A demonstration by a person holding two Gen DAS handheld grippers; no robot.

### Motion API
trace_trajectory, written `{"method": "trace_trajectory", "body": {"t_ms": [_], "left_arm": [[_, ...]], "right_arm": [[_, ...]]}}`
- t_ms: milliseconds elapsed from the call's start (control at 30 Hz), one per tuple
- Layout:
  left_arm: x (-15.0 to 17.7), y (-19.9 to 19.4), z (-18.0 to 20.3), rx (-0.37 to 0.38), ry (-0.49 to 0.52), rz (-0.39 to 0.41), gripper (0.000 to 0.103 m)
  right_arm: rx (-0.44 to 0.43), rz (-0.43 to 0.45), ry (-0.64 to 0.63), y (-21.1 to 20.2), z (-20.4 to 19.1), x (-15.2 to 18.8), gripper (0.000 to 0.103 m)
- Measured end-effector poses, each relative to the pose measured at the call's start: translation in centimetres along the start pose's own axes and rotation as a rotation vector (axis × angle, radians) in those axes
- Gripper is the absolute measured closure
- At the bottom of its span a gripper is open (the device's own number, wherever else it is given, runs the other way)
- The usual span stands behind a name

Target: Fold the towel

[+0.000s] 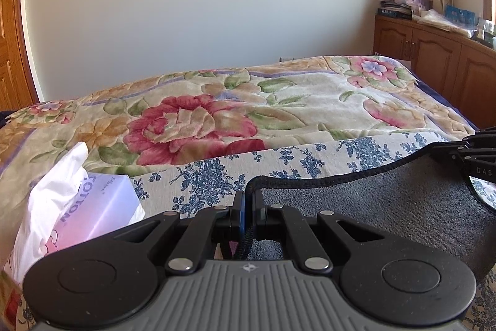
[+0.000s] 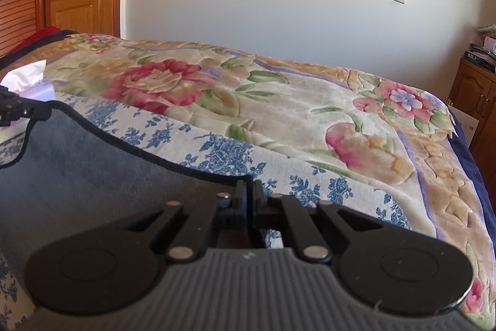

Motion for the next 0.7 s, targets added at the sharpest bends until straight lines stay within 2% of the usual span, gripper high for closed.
{"method": "trace_trajectory", "body": {"t_ms": [700], "left_arm": [[0.8, 2.8, -0.2, -0.037, 0.011, -0.032, 0.098]], "right_arm": [[0.014, -0.046, -0.006, 2.0, 0.2, 1.0, 0.099]]}}
Point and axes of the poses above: each gripper's, at about its wrist camera, not at the fingertips, and y roughly the way its jaws point, z to its right, x to its underside, the point moved 6 cm from there along y, roughly the way its jaws point, and after that the axes turned 12 degrees about z, right-handed, at the moved point
